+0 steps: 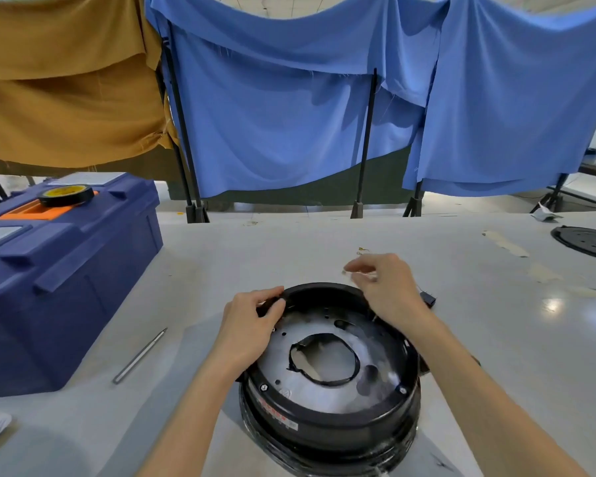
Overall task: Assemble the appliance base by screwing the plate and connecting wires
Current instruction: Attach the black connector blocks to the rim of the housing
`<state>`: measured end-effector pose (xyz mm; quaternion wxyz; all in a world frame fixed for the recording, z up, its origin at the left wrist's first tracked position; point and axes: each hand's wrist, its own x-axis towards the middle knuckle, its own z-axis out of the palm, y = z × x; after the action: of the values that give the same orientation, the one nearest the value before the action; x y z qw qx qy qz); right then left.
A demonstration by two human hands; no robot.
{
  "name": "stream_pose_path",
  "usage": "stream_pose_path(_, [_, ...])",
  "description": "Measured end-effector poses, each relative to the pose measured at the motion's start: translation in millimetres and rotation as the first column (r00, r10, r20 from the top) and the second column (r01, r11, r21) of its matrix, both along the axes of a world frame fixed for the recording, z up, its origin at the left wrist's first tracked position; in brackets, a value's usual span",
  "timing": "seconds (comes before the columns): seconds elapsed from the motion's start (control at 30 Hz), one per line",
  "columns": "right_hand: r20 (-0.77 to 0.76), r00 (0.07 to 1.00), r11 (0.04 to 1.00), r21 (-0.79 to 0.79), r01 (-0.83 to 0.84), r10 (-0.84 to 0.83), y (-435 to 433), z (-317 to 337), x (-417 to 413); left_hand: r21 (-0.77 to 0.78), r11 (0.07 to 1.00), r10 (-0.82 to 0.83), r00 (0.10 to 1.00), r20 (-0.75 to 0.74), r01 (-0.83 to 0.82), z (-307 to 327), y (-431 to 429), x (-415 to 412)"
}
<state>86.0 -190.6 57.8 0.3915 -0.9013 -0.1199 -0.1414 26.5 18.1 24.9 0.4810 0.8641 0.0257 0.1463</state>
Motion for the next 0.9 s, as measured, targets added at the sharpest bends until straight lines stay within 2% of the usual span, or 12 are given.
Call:
stream_pose_path(0.13, [-0.133, 0.978, 0.987, -0.014, 0.162, -0.162, -48.7, -11.8, 25.9, -0.037, 0.999, 0.038, 0.999, 0.016, -0.037, -5.8, -0.5, 2.8])
stream_pose_path(0.3, [-0.286, 0.943, 0.975, -0.185, 0.12, -0.171, -65.9, -38.3, 47.1, -0.086, 0.995, 0.05, 0.999, 0.009, -0.05, -8.8, 0.6, 3.0])
stream_pose_path(0.4, [-0.275, 0.942, 0.941, -0.323, 0.096, -0.191, -64.9, -48.3, 53.5, -0.106, 0.993, 0.045, 0.999, -0.002, -0.045, -9.4, 1.5, 2.3])
stream_pose_path(0.53, [-0.214, 0.956, 0.932, -0.342, 0.121, -0.202, -64.6, -56.1, 55.7, -0.12, 0.992, 0.037, 0.999, -0.008, -0.038, -9.1, 0.9, 2.4])
stream_pose_path(0.63, [-0.189, 0.968, 0.951, -0.29, 0.107, -0.166, -65.5, -52.5, 53.2, -0.125, 0.992, 0.03, 0.999, -0.013, -0.031, -8.7, 0.6, 2.2])
stream_pose_path(0.7, [-0.117, 0.985, 0.978, -0.181, 0.103, -0.126, -61.4, -40.6, 47.6, -0.132, 0.991, 0.027, 1.0, -0.004, -0.027, -7.3, -0.5, 1.1])
stream_pose_path(0.77, [-0.01, 0.997, 0.996, -0.037, 0.075, -0.076, -49.8, -20.4, 34.9, -0.115, 0.993, 0.05, 0.996, 0.074, -0.041, -4.0, -3.4, -1.5])
stream_pose_path(0.83, [0.044, 0.999, 0.993, 0.114, -0.022, 0.017, -30.9, 3.7, 16.4, -0.078, 0.996, 0.066, 0.975, 0.21, -0.051, 3.2, -8.1, -6.1])
stream_pose_path(0.9, [0.037, 0.983, 0.959, 0.215, -0.182, 0.178, -8.1, 20.9, -4.6, -0.106, 0.994, 0.019, 0.96, 0.279, 0.012, 10.6, -13.0, -11.3])
